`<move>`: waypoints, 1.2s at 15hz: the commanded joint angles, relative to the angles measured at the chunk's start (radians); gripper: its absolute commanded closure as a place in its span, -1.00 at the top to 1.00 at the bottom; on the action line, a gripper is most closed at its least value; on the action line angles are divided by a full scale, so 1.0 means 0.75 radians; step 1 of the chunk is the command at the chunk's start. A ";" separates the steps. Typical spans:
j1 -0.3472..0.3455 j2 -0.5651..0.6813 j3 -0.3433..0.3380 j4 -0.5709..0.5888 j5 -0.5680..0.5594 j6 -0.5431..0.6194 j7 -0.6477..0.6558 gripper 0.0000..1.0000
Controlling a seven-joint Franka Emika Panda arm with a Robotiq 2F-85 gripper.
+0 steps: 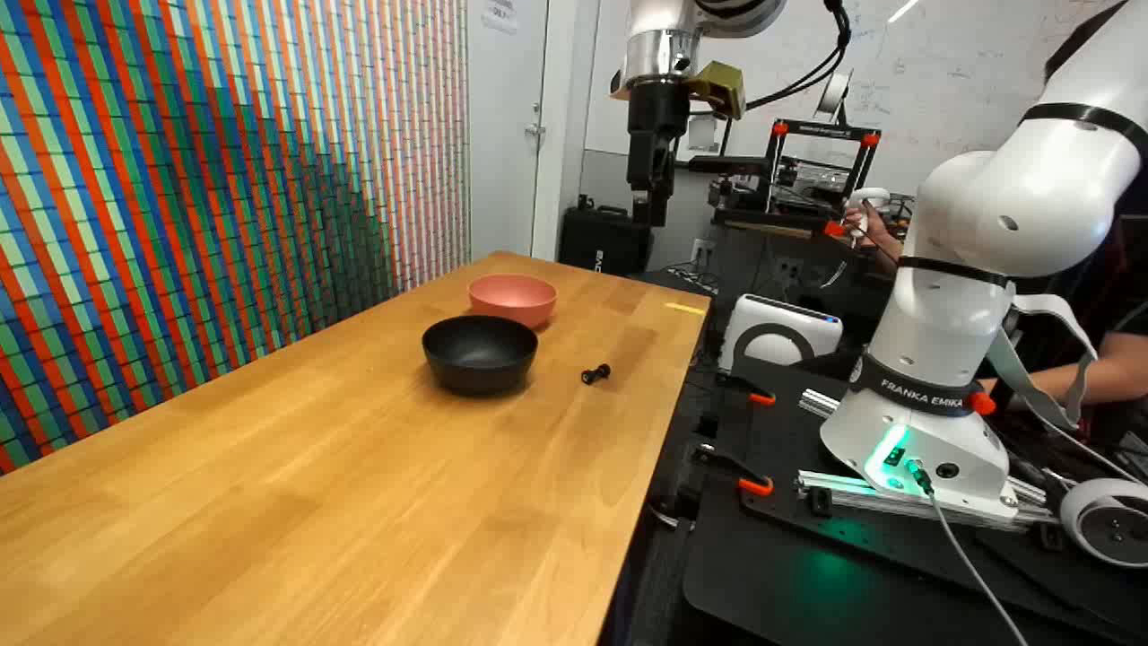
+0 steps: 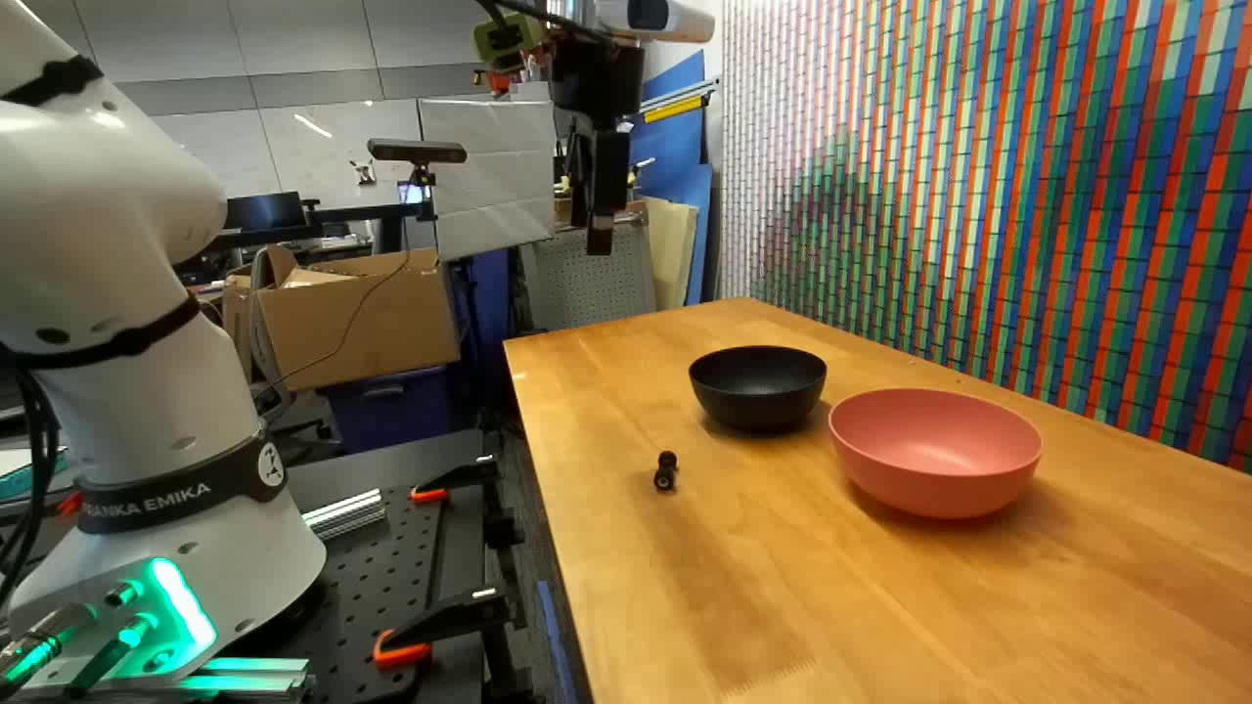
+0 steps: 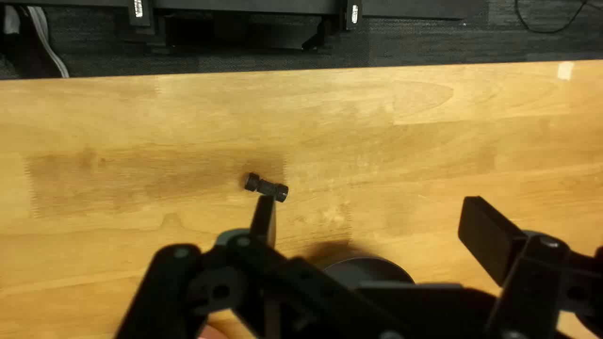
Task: Put the black bowl in the pink bowl
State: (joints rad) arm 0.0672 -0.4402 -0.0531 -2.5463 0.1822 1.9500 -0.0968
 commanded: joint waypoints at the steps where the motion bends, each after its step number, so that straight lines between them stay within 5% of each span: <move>1: -0.016 0.001 0.015 0.003 0.006 -0.003 -0.006 1.00; 13: -0.016 0.000 0.015 0.006 0.006 -0.003 -0.006 1.00; 18: 0.026 0.124 0.120 0.106 -0.042 0.228 0.026 1.00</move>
State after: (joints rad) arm 0.0675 -0.4256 -0.0169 -2.5361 0.1750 2.0191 -0.0968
